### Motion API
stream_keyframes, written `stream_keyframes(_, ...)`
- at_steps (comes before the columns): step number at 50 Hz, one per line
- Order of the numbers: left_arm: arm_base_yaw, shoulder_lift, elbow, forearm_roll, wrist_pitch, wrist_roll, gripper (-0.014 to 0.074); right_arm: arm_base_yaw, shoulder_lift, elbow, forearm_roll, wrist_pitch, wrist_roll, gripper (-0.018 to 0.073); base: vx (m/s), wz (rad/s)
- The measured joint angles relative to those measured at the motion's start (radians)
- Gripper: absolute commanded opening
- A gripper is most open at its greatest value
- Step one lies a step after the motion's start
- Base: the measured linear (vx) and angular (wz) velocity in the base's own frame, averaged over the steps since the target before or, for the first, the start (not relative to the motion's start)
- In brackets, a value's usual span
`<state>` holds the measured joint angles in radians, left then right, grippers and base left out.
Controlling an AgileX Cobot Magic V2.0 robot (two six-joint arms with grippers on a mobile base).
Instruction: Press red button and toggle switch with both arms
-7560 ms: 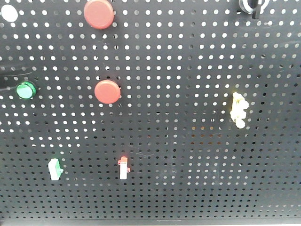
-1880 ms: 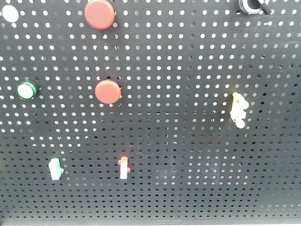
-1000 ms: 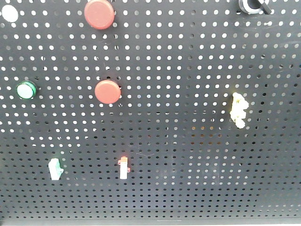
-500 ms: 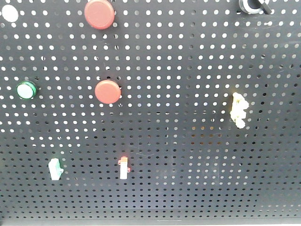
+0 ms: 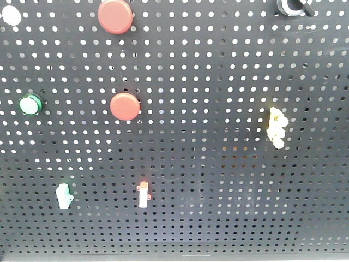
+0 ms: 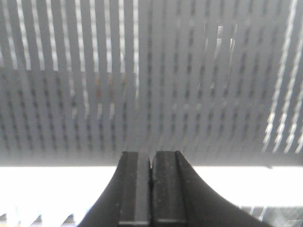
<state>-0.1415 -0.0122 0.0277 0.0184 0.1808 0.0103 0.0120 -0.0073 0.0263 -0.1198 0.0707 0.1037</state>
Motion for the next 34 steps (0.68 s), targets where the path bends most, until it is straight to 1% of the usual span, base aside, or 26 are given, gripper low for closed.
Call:
stream_keyframes(11, 0.0, 0.0, 0.0, 0.0, -0.002, 0.0, 0.0002, 0.0, -0.002, 0.004, 0.024, -0.011, 0.007, -0.0003, 0.0, 0.0)
stream_keyframes(34, 0.0, 0.0, 0.0, 0.001, -0.002, 0.0, 0.0002, 0.0, -0.002, 0.004, 0.026, -0.011, 0.011, -0.0003, 0.0, 0.0)
